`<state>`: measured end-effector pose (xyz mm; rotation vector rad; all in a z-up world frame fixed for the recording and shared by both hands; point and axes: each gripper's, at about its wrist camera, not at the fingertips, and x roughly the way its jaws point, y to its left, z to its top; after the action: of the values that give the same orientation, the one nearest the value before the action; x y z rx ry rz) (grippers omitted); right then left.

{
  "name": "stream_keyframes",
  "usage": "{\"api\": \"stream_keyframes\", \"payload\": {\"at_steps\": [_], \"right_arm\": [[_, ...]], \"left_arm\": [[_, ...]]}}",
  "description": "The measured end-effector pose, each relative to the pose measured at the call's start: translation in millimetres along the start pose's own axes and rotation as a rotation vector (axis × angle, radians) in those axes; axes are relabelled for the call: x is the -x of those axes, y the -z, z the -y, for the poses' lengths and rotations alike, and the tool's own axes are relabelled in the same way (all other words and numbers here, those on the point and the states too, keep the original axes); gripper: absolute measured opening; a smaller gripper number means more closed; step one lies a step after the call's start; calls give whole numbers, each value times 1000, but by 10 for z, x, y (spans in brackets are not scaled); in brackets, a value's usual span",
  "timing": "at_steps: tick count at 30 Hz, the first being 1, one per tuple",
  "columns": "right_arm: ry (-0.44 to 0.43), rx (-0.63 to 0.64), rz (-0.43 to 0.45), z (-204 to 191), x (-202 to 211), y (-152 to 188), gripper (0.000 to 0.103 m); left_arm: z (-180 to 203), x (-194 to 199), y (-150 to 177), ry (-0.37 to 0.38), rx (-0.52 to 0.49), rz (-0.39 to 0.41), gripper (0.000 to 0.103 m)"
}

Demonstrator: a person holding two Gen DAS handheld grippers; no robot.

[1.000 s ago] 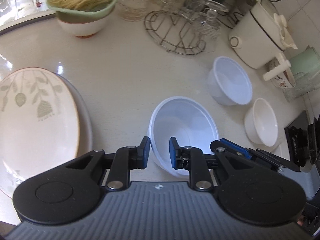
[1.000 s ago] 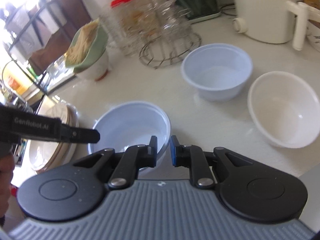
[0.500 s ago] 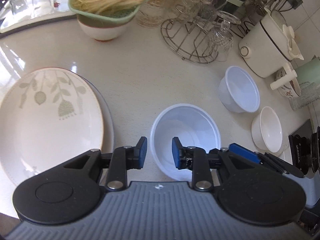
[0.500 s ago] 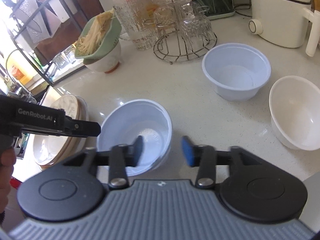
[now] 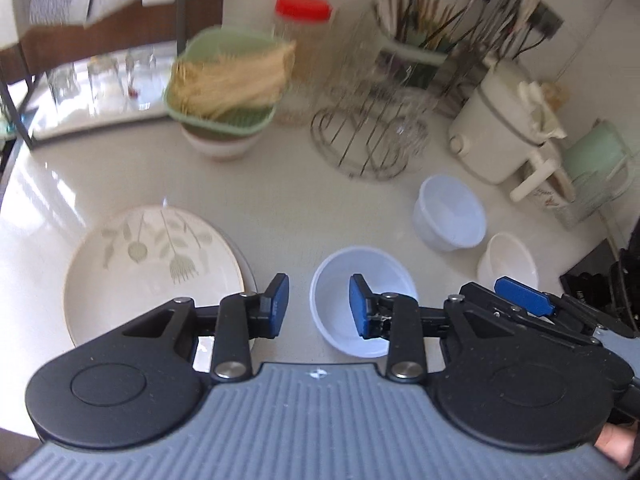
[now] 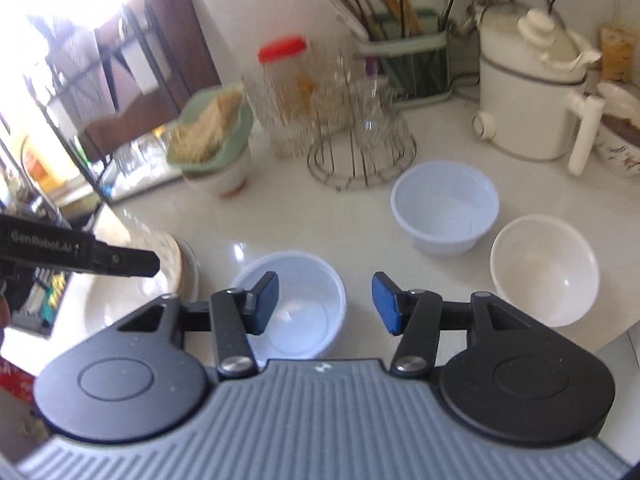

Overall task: Organize plates and bowls
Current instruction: 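Carry the plastic bowl beside the plate stack and open both grippers, then move both grippers to the second translucent plastic bowl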

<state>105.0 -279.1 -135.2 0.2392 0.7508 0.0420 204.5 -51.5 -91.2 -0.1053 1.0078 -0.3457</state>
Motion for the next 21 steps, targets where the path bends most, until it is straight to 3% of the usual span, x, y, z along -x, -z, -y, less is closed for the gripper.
{"api": "stream_keyframes", "payload": {"at_steps": [7, 21], "right_arm": [[39, -38, 97, -285, 362, -60, 54], [123, -59, 135, -554, 767, 145, 54]], "left_arm": [[-82, 391, 9, 73, -28, 69, 38], [-205, 675, 237, 111, -69, 96, 38]]}}
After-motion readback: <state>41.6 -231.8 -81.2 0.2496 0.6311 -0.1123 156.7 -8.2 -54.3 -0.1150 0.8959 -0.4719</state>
